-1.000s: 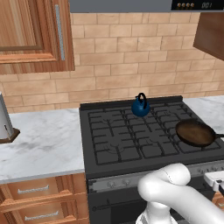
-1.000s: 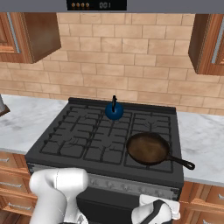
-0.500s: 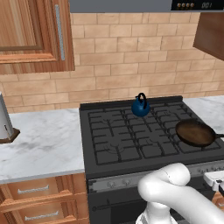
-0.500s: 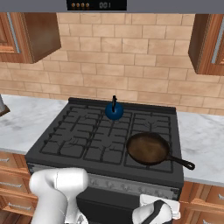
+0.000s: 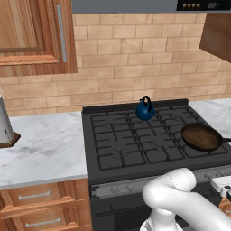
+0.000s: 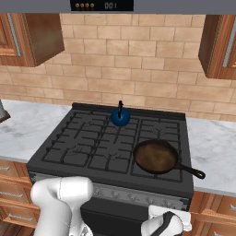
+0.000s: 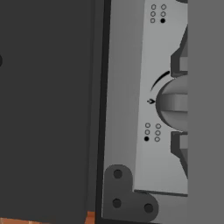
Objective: Pick the pan from the cabinet and place it on the stove. Then turn on the stove burner for the pan.
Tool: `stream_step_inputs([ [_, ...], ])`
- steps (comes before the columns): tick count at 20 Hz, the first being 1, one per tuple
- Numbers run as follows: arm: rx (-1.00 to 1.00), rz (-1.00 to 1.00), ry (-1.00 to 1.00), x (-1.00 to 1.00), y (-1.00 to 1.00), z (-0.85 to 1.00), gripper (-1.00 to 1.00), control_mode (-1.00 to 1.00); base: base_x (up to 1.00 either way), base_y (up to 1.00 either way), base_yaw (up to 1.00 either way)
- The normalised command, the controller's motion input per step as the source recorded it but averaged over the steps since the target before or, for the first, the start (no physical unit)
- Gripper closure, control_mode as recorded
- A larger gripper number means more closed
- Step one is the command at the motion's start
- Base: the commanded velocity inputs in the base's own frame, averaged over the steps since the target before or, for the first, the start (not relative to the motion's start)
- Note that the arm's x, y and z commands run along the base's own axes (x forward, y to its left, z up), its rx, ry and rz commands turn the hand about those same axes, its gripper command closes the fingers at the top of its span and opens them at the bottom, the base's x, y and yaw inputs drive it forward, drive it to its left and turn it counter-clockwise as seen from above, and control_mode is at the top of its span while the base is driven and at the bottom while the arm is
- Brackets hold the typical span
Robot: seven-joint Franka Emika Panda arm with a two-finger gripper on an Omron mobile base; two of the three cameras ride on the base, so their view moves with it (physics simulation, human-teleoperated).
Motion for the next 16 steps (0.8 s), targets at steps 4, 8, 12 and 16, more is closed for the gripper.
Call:
stream_step_inputs([
  [4,0.00,0.00,0.00,0.00,-0.09,0.00,1.00,-1.00,0.00,0.00,0.00],
  [8,-0.14,0.00,0.00,0.00,-0.12,0.00,1.00,-1.00,0.00,0.00,0.00],
  [12,-0.32,0.02,-0.01,-0.01,-0.10,0.02,1.00,-1.00,0.00,0.00,0.00],
  [16,-0.38,0.06,-0.02,-0.08,-0.03,0.02,1.00,-1.00,0.00,0.00,0.00],
])
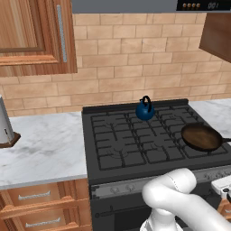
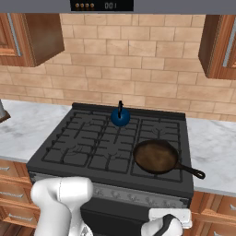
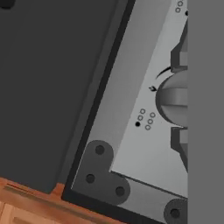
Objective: Pick the pan from the cabinet and place it on the stove. Then turn on the stove burner for the pan.
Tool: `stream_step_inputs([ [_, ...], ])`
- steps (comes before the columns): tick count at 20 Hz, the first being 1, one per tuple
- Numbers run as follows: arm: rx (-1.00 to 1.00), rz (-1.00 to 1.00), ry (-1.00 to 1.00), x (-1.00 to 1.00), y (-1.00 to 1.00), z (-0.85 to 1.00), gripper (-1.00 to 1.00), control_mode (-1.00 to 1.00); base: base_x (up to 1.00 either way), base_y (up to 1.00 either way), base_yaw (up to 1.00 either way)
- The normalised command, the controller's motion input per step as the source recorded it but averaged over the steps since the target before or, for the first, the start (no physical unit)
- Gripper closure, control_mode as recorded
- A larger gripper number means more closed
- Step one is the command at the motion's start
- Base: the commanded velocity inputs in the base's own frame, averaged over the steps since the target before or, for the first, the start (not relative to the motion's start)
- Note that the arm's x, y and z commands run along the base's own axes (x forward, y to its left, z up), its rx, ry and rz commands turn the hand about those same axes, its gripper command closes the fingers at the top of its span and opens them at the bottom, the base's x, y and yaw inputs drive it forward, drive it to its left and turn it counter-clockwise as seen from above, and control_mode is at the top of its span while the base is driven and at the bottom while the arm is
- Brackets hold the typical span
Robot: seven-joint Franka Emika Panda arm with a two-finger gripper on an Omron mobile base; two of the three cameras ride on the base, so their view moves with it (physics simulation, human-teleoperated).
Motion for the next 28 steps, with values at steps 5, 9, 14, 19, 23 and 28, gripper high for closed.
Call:
stream_step_inputs([
  [5,-0.40,0.07,-0.04,-0.16,0.00,0.06,1.00,-1.00,0.00,0.00,0.00],
  [9,-0.41,0.10,-0.04,-0.24,0.00,0.07,1.00,-1.00,0.00,0.00,0.00],
  [14,-0.41,0.12,-0.09,-0.29,0.00,0.06,1.00,-1.00,0.00,0.00,0.00],
  [19,-0.41,0.13,-0.10,-0.26,0.00,0.05,1.00,-1.00,0.00,0.00,0.00],
  [23,-0.27,0.09,-0.03,-0.16,0.03,0.04,1.00,-1.00,0.00,0.00,0.00],
  [28,-0.09,0.01,0.01,-0.07,0.17,0.00,-1.00,-1.00,0.00,0.00,0.00],
])
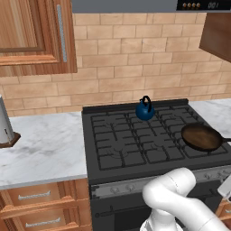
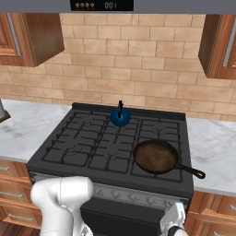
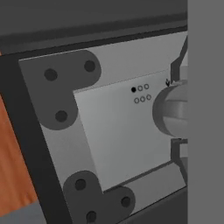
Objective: Pick the pan from the cabinet and place it on the stove. Then turn on the stove burner for the pan.
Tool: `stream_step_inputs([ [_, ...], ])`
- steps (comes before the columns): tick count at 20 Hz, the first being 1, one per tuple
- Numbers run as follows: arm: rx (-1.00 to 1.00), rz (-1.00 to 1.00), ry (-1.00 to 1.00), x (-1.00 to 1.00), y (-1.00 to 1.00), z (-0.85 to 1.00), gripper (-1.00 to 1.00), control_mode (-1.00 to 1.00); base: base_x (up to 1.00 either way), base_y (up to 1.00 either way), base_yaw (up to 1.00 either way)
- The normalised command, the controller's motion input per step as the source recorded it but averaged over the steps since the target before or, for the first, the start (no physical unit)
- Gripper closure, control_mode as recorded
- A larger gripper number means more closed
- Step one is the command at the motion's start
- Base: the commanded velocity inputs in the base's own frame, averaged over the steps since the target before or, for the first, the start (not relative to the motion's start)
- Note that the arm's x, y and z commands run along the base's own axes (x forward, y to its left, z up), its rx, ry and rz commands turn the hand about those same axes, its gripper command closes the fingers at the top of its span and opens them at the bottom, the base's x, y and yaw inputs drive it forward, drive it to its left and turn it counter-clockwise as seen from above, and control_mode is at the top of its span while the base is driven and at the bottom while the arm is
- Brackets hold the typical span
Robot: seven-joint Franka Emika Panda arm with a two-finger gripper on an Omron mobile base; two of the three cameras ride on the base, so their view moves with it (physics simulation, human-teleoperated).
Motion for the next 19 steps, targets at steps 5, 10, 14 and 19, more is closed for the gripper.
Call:
stream_step_inputs([
  [5,-0.04,0.00,0.00,-0.25,0.05,0.07,-1.00,-1.00,0.00,0.00,0.00],
  [10,-0.02,0.00,0.00,-0.44,0.00,0.22,-1.00,-1.00,0.00,0.00,0.00],
  [14,-0.07,0.00,0.00,-0.41,0.13,0.51,-1.00,-1.00,0.00,0.00,0.00],
  [19,-0.09,0.00,0.00,-0.33,0.30,0.52,-1.00,-1.00,0.00,0.00,0.00],
])
